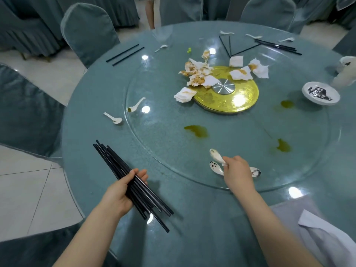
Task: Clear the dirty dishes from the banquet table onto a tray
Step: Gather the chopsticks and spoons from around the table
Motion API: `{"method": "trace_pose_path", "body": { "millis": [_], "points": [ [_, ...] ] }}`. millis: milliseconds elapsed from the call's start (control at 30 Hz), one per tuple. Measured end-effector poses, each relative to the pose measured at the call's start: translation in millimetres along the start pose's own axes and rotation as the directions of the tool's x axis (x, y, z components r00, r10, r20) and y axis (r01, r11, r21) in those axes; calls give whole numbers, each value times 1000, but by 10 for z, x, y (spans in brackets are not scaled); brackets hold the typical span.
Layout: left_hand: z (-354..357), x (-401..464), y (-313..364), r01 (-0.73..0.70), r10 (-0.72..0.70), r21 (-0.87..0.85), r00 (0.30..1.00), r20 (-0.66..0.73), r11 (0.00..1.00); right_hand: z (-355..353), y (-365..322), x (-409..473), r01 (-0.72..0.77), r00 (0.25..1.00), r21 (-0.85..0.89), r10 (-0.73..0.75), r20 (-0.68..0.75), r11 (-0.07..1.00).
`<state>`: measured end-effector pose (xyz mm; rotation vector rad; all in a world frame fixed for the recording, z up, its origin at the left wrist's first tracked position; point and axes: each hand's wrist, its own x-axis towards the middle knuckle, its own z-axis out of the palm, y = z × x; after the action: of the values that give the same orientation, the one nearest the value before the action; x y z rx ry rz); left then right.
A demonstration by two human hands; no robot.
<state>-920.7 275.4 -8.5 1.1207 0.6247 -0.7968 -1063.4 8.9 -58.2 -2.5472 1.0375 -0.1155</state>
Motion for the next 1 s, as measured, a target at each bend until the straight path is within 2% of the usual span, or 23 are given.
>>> {"method": "trace_pose_path", "body": {
  "millis": [100,200,400,667,800,1000],
  "points": [
    [-12,27,5,3,-4,-22,1000,-8,1000,66,22,-119,28,997,-116,-20,71,993],
    [-10,39,-20,11,-11,-36,1000,-9,999,127,76,-211,16,997,-135,-5,83,991],
    [-31,42,-100,12,-12,9,1000,-10,1000,132,108,-237,15,999,20,-16,33,1000],
    [-134,-2,-107,-2,2,11,1000,5,1000,102,218,-297,36,999,100,-39,33,994],
    [-198,-20,-115,-6,6,24,1000,16,1000,79,266,-330,51,996,46,-54,72,998],
    [-224,-7,-107,1,-3,62,1000,30,998,49,189,-329,123,987,-148,-106,122,981]
  ]
}}
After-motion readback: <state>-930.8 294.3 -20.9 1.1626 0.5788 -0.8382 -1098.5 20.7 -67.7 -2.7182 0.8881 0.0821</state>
